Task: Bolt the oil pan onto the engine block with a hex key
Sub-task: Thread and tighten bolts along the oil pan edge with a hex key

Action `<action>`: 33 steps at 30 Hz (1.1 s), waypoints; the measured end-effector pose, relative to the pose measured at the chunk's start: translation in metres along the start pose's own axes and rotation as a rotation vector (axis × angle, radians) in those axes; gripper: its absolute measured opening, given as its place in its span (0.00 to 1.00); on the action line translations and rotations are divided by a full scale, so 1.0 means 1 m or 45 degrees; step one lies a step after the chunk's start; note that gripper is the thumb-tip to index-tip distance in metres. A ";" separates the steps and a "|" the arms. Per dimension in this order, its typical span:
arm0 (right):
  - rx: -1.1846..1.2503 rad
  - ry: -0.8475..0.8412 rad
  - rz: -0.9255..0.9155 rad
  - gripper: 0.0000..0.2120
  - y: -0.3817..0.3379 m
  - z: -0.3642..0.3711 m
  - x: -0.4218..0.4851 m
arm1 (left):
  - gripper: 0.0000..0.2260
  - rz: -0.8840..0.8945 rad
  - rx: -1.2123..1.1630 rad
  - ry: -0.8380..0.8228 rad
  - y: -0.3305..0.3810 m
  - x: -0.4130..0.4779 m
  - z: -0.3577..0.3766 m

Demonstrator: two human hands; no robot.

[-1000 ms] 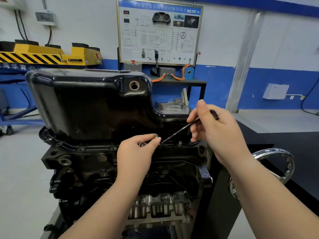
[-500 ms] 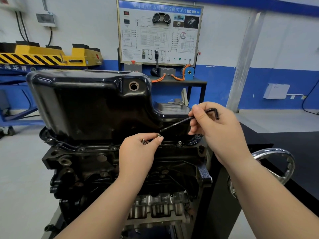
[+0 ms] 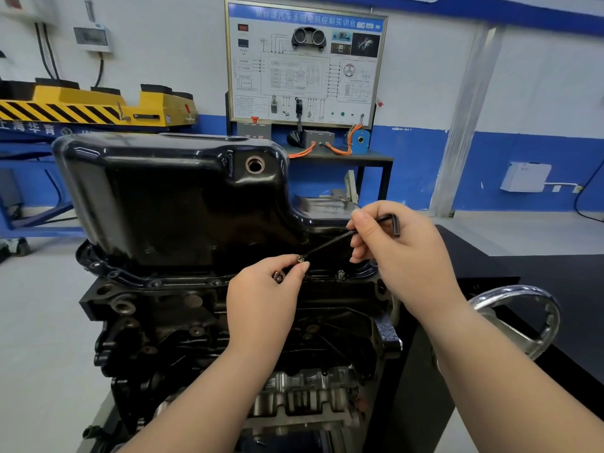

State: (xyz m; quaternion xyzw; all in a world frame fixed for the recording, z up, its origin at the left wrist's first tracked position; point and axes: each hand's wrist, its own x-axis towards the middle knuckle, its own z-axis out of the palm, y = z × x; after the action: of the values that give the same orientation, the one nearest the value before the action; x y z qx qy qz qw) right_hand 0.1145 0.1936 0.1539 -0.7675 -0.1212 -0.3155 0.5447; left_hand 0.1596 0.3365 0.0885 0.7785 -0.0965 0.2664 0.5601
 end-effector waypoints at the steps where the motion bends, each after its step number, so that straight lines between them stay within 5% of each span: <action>1: -0.016 -0.010 -0.007 0.09 -0.001 0.000 0.000 | 0.07 0.006 0.017 0.001 0.001 -0.001 0.000; 11: -0.201 -0.112 -0.058 0.10 -0.009 0.004 0.012 | 0.06 -0.015 0.102 -0.036 0.006 0.000 -0.002; 21: -0.507 -0.630 0.035 0.09 -0.039 0.009 0.054 | 0.02 -0.111 0.134 -0.155 0.007 0.010 -0.008; 33: -0.458 -0.473 -0.014 0.07 -0.028 0.011 0.051 | 0.01 -0.112 0.193 -0.168 0.009 0.014 -0.009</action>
State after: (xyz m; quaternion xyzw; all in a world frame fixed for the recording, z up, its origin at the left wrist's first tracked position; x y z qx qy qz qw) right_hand 0.1432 0.2057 0.2042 -0.8962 -0.1653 -0.1884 0.3661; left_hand 0.1642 0.3431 0.1054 0.8380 -0.0786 0.1961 0.5032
